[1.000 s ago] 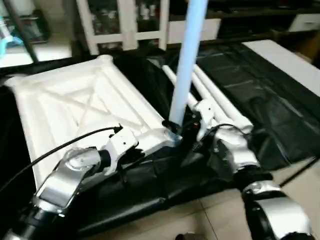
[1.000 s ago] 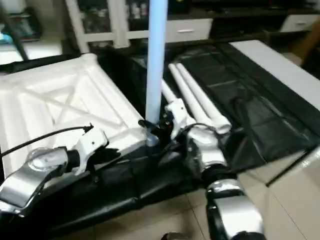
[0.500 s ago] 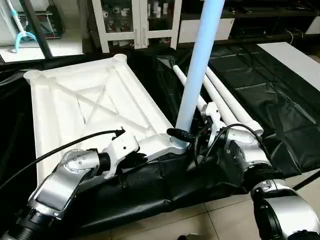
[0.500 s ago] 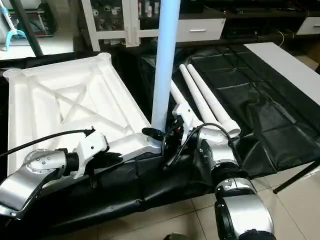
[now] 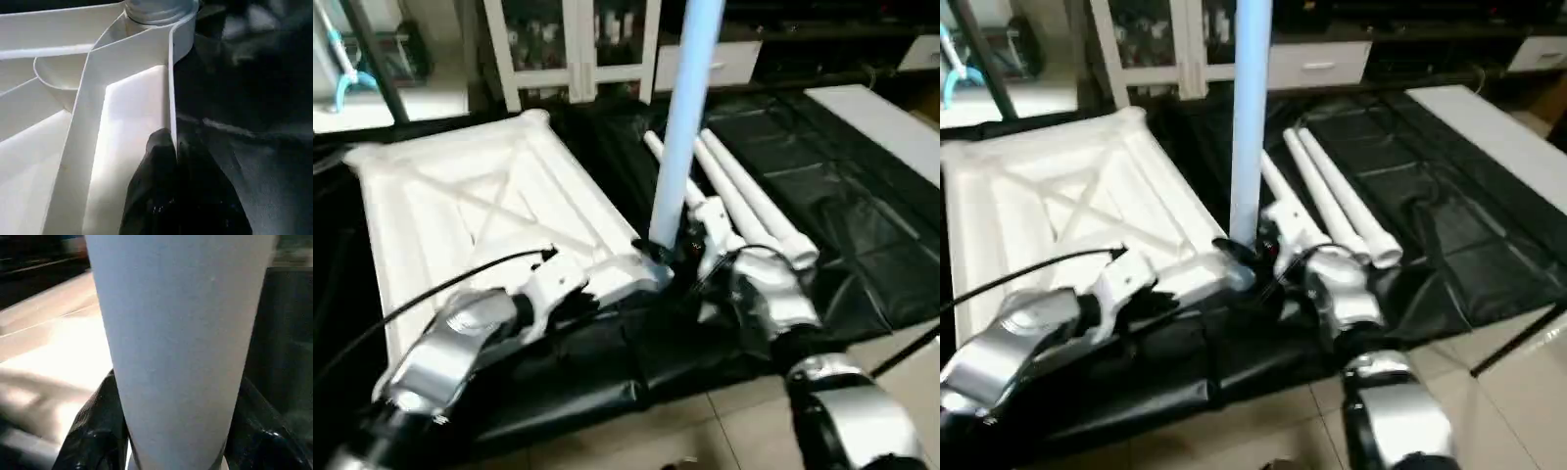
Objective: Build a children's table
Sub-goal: Rotate leg to tighten
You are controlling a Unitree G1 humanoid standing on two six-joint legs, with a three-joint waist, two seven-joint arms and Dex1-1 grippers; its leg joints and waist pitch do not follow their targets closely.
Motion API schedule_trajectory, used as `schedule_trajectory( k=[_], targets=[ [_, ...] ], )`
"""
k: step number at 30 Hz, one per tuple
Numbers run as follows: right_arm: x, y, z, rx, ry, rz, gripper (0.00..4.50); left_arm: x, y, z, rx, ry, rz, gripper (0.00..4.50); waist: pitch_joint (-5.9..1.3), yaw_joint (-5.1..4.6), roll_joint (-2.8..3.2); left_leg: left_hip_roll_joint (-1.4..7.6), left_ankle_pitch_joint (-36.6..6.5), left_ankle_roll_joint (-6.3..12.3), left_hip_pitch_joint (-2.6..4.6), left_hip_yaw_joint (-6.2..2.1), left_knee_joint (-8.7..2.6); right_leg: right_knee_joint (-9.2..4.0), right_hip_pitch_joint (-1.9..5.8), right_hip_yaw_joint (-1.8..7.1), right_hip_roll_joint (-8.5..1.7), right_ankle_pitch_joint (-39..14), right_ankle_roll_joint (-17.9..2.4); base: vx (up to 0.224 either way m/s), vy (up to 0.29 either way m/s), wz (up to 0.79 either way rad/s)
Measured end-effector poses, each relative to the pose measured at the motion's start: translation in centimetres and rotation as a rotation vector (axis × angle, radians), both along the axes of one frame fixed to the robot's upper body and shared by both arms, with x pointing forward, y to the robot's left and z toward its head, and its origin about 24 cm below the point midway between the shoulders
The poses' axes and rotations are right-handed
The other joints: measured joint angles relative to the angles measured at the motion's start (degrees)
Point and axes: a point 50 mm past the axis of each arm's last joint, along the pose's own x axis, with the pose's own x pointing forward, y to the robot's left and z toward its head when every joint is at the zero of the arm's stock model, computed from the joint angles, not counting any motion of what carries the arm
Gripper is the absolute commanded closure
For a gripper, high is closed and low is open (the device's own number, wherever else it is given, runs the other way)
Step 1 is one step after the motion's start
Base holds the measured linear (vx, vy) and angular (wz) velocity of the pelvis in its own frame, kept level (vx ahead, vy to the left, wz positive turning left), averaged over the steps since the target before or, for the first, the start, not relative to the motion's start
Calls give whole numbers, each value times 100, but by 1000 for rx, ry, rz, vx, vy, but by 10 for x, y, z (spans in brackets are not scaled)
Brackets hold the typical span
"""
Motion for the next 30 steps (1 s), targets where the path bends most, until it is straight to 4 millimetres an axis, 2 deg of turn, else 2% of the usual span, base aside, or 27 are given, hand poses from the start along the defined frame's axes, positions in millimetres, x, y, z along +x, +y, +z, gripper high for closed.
schedule_trajectory(
  k=[3, 6, 9, 11, 13, 14, 16, 18, 22, 24, 27, 30],
  targets=[
    [9, 10, 0, -12, 22, -240, 254, 11, -17, -1, -2, -6, 117, 450, -1, -70, 0, -38, 0, 0, 9, -17, 1, -11, -5, 10, -5, -4, 6, 0, 0, 0],
    [11, 17, -1, -8, 45, -350, 254, 14, -26, -3, 7, -3, 150, 450, -2, -121, -2, -44, 0, 0, -2, -33, -2, -64, 1, -7, -6, -6, 11, -18, 5, -1],
    [13, 29, -1, -3, 76, -453, 255, 19, -34, -3, 23, -5, 179, 450, 1, -133, 3, -46, -1, 1, -9, -55, -11, -149, 28, -38, -6, -8, 14, 0, 0, 0],
    [13, 31, -2, -18, 82, -467, 255, 21, -37, -4, 29, -1, 179, 450, 11, -175, 19, -46, -1, 3, -9, -97, -8, -228, 76, -95, -10, -10, 16, 0, 0, 0],
    [12, 32, -2, -19, 83, -467, 255, 21, -35, -5, 39, -2, 179, 450, 33, -234, 53, -39, -2, 4, -9, -163, -15, -349, 125, -212, -21, -13, 20, -54, 39, 1],
    [12, 32, -2, -16, 79, -459, 255, 21, -34, -4, 47, -8, 174, 450, 41, -248, 66, -39, -2, 5, -9, -190, -20, -375, 168, -250, -30, -13, 20, 0, 0, 0],
    [12, 32, -2, -11, 74, -436, 255, 20, -31, -4, 58, -20, 157, 450, 50, -292, 75, -42, -3, 5, -8, -200, -24, -408, 190, -304, -71, -13, 20, 0, 0, 0],
    [9, 25, -3, -8, 43, -325, 199, 15, -21, -6, 67, -42, 104, 450, 54, -337, 70, -47, -3, 6, -10, -197, -30, -408, 187, -345, -112, -13, 20, 0, 0, 0],
    [5, 12, -1, 14, 6, -137, 174, 11, -3, -4, 81, -70, 43, 450, 58, -453, 64, -49, -3, 6, -26, -191, -36, -374, 164, -332, -117, -12, 20, 0, 0, 0],
    [4, 5, 4, 5, -27, -53, 156, 6, 9, -3, 84, -78, 4, 450, 56, -500, 57, -49, -3, 6, -70, -192, -32, -342, 134, -328, -119, -12, 19, 0, 0, 0],
    [2, -7, 10, -19, -56, 77, 145, 0, 15, 0, 74, -81, -61, 450, 41, -481, 34, -48, 0, 8, -104, -169, -31, -277, 61, -292, -118, 10, -16, 18, -9, 3],
    [-2, -18, 11, -10, -43, 182, 145, -5, 15, 1, 60, -63, -106, 450, 39, -372, 15, -48, 1, 8, -91, -105, -4, -141, 41, -206, -114, 45, -67, 18, -9, 3]
  ],
)
